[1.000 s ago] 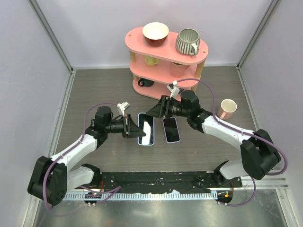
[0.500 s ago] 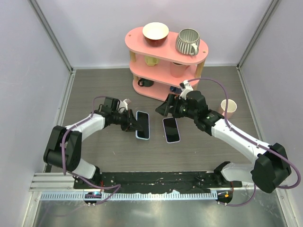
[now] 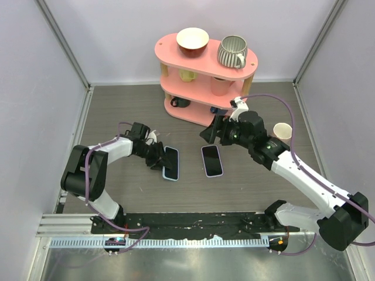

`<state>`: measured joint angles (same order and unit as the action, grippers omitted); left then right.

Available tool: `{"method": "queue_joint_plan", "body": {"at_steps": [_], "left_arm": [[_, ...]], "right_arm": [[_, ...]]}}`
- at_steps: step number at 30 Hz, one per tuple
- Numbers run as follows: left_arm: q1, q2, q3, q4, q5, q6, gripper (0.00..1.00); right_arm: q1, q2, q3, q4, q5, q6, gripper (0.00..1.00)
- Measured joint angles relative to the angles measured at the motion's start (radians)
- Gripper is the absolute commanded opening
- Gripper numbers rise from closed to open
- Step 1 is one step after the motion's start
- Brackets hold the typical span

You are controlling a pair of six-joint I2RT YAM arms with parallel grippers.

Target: Put the phone into the phone case

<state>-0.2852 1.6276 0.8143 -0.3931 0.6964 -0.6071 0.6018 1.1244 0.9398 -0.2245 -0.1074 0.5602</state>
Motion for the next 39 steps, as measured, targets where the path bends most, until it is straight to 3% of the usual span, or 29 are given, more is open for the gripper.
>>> {"method": "queue_joint_plan", "body": {"at_steps": [3,8,13,14,21,27,39], "left_arm": [[0.005,0.000,0.013,-0.047,-0.043,0.022,0.57],[0.029,-0.038,0.026,-0.136,-0.130,0.048,0.67],[0.042,-0.198,0.093,-0.239,-0.217,0.067,0.81],[0.042,-0.244,0.112,-0.248,-0.223,0.070,0.99],[0.043,-0.577,0.198,-0.217,-0.186,0.065,1.00],[0.043,-0.805,0.123,-0.094,-0.134,0.058,1.00],[0.043,-1.013,-0.085,-0.022,-0.117,0.024,1.00]], "right_arm": [[0.000,-0.014,0.005,-0.048,0.020,-0.009,0.90],[0.000,-0.036,0.010,-0.178,0.090,-0.010,0.94],[0.000,-0.111,0.015,-0.296,0.196,-0.011,1.00],[0.000,-0.130,0.019,-0.311,0.218,-0.008,1.00],[0.000,-0.214,0.050,-0.379,0.325,-0.010,1.00],[0.000,-0.239,0.055,-0.406,0.348,-0.017,1.00],[0.000,-0.343,0.014,-0.357,0.303,-0.036,1.00]]}}
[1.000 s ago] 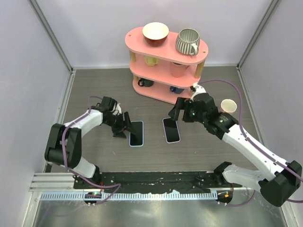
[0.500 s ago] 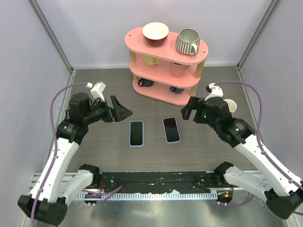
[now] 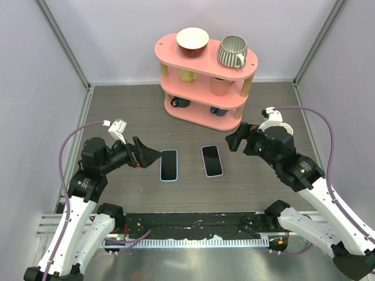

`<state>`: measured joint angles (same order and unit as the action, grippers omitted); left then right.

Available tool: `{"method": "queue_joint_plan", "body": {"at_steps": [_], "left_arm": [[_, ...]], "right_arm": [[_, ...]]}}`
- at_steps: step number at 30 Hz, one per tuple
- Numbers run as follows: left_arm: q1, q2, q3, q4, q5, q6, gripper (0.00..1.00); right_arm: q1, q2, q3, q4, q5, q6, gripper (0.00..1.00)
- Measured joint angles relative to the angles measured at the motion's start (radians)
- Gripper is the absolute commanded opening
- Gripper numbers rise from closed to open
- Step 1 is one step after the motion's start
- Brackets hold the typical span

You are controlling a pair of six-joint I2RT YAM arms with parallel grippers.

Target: Put the phone into the phone case

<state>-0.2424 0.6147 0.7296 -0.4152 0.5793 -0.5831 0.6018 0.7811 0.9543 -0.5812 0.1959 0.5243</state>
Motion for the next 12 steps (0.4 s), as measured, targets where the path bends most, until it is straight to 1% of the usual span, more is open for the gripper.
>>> {"method": "queue_joint_plan", "body": {"at_steps": [12], "left_arm": [[0.000,0.003,0.003,0.014,0.002,0.016,1.00]], "right_arm": [[0.000,-0.064,-0.039,0.053,-0.002,-0.022,1.00]]}}
